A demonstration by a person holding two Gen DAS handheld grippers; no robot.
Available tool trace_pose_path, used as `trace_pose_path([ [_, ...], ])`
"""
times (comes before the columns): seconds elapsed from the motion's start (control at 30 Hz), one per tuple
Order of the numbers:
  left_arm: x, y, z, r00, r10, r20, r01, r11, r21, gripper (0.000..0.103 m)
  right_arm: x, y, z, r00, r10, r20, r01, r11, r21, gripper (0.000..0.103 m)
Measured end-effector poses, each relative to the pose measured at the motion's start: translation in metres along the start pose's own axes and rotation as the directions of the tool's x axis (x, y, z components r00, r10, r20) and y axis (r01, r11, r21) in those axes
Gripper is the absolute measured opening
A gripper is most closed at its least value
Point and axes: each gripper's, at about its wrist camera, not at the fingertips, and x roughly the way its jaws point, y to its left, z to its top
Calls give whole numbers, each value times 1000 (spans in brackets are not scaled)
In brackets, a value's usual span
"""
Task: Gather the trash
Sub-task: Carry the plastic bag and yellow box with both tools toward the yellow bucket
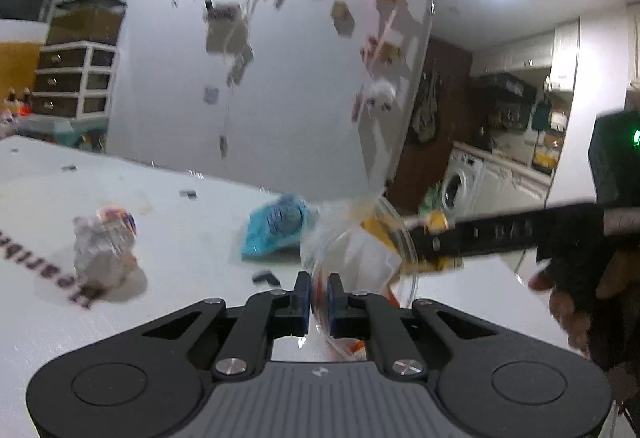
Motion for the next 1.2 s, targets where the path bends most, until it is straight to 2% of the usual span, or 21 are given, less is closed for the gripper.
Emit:
trace_pose_path([
  [0.2, -2, 4, -2, 1000, 27, 7, -27, 999, -18, 6, -2, 4, -2, 1000, -9, 4, 9, 1000, -18, 66],
  [0.53, -4, 5, -1, 993, 119, 11, -119, 992, -29, 6, -18, -10, -23, 995, -91, 31, 92, 995, -45, 66],
  [0.8, -11, -10, -5, 987, 161, 14, -161, 987, 3, 6, -44, -36, -44, 989, -141, 48, 143, 989, -35, 66],
  [1.2, -37, -55, -5, 978, 188, 87, -192, 981, 33, 6, -103, -67, -65, 983, -158, 94, 158, 987, 9, 66],
])
